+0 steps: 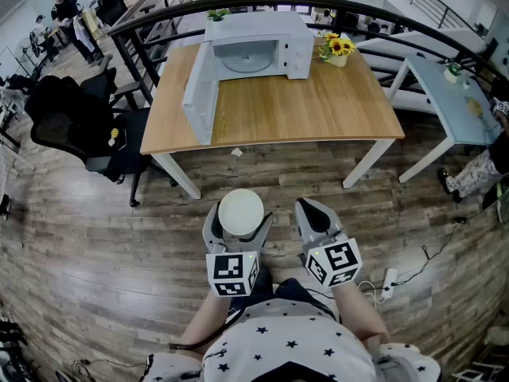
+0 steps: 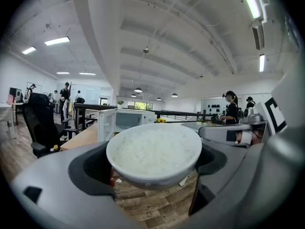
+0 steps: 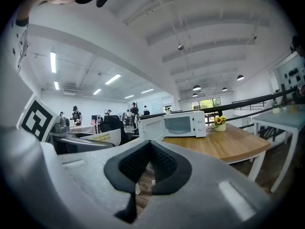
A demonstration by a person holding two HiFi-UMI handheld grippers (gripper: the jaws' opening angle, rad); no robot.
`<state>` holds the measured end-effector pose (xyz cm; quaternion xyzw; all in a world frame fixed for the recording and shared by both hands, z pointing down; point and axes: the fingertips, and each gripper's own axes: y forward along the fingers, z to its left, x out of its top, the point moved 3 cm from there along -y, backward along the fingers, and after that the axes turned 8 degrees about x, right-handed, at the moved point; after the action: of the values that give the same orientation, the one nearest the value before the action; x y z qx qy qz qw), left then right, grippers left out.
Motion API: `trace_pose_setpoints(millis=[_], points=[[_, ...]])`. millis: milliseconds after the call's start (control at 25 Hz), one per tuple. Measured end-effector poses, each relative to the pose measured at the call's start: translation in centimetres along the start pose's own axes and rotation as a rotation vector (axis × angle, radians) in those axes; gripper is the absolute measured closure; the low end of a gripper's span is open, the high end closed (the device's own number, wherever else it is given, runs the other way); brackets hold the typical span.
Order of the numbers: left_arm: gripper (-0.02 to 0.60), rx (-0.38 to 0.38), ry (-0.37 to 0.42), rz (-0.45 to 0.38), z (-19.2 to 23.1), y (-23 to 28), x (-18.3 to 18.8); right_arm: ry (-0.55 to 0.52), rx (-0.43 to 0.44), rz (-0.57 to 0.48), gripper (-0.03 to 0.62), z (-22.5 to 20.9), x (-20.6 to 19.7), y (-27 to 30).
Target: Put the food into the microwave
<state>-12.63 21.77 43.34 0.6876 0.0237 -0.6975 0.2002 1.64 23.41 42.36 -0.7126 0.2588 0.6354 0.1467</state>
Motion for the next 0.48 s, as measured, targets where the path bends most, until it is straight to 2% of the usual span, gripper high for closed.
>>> trace_pose_setpoints(millis=[240,480], points=[[0.092,0.007,0.011,-0.020,-0.7,-3.6,0.3,-0.001,-0.012,-0.017,0.589,1.9,0.4,-3.4],[0.092,0.011,0.007,-0.036,-0.8,-4.7,0.4,-0.009,-0.003,-0.023,0.589,3.1,0.4,-4.3]])
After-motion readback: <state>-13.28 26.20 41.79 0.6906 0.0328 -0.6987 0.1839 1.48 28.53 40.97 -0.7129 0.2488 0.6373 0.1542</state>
